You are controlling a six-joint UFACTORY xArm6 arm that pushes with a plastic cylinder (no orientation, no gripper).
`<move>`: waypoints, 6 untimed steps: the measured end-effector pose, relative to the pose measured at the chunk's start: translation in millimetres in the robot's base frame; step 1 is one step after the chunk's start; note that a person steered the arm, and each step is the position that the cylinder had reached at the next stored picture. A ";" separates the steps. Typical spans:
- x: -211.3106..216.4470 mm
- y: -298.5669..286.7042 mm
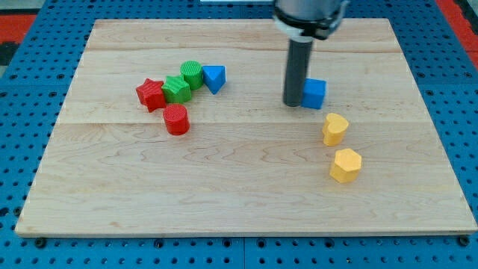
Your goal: Put blue triangle to the right of green circle
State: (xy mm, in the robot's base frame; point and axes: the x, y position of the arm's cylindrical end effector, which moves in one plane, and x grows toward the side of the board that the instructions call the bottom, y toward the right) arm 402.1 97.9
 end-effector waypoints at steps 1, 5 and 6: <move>0.0 -13.0; -37.8 -137.8; -37.6 -154.9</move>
